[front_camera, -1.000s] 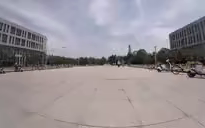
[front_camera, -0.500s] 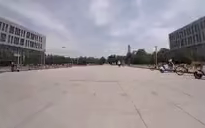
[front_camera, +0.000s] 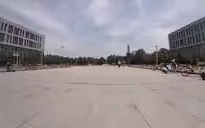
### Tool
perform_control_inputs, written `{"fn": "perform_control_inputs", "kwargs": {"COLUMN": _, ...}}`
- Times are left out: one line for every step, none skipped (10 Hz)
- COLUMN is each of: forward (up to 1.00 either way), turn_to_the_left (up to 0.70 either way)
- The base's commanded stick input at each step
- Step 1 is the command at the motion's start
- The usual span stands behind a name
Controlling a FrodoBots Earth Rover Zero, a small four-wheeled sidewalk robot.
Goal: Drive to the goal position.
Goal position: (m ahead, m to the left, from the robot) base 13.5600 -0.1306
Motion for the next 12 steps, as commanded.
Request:
{"fn": "perform_control_inputs", "kwargs": {"forward": 1.0, "turn_to_the_left": 0.13}}
{"fn": "perform_control_inputs", "kwargs": {"forward": 1.0, "turn_to_the_left": 0.15}}
{"fn": "perform_control_inputs", "kwargs": {"forward": 1.0, "turn_to_the_left": 0.11}}
{"fn": "perform_control_inputs", "kwargs": {"forward": 1.0, "turn_to_the_left": 0.06}}
{"fn": "perform_control_inputs", "kwargs": {"forward": 1.0, "turn_to_the_left": 0.01}}
{"fn": "perform_control_inputs", "kwargs": {"forward": 1.0, "turn_to_the_left": 0.0}}
{"fn": "perform_control_inputs", "kwargs": {"forward": 1.0, "turn_to_the_left": 0.0}}
{"fn": "perform_control_inputs", "kwargs": {"forward": 1.0, "turn_to_the_left": 0.0}}
{"fn": "perform_control_inputs", "kwargs": {"forward": 1.0, "turn_to_the_left": 0.0}}
{"fn": "perform_control_inputs", "kwargs": {"forward": 1.0, "turn_to_the_left": 0.0}}
{"fn": "perform_control_inputs", "kwargs": {"forward": 1.0, "turn_to_the_left": 0.15}}
{"fn": "perform_control_inputs", "kwargs": {"forward": 1.0, "turn_to_the_left": 0.26}}
